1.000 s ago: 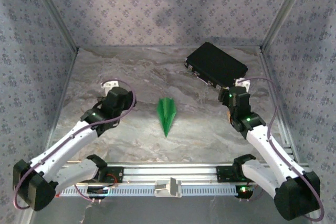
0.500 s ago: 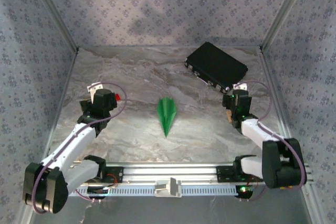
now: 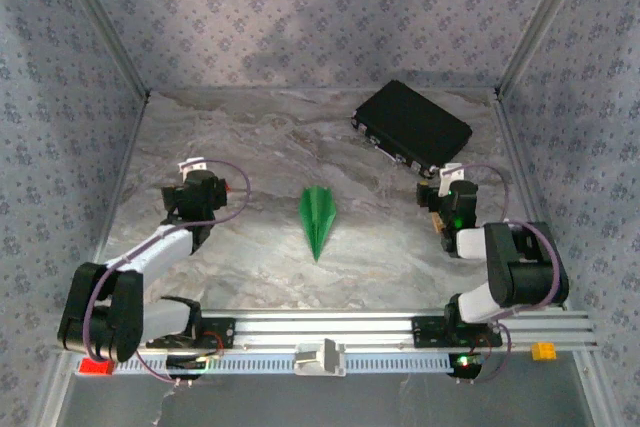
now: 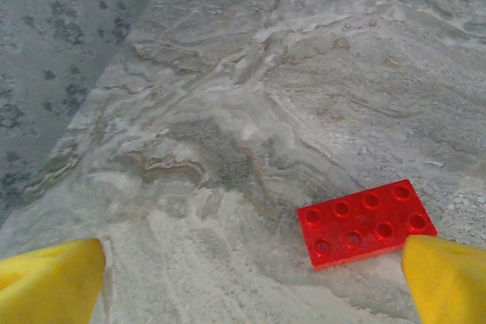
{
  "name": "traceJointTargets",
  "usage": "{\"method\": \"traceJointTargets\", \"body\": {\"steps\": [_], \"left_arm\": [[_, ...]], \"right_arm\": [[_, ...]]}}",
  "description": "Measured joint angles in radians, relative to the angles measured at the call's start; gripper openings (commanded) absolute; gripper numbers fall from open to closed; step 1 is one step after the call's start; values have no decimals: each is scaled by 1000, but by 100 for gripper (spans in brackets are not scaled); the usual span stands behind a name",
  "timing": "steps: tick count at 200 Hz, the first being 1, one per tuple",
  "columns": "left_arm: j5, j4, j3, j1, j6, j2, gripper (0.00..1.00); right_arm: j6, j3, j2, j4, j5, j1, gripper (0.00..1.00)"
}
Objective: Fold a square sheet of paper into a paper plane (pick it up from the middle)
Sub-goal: Reset both arms
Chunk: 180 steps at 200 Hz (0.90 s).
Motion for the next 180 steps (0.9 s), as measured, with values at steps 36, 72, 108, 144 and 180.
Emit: {"method": "traceJointTargets", "body": {"steps": [36, 72, 108, 144, 180], "left_arm": [[113, 171, -39, 49, 42, 93, 100], [256, 258, -32, 143, 68, 110, 100], [378, 483, -72, 235, 66, 203, 100], [394, 505, -84, 252, 47, 285, 100], [387, 516, -76, 246, 43, 285, 100]], "right_arm": [[27, 56, 6, -8, -3, -34, 99], [31, 60, 6, -6, -3, -35, 99], [31, 60, 6, -6, -3, -35, 99], [31, 60, 6, -6, -3, -35, 99], [31, 60, 6, -6, -3, -35, 99]]}}
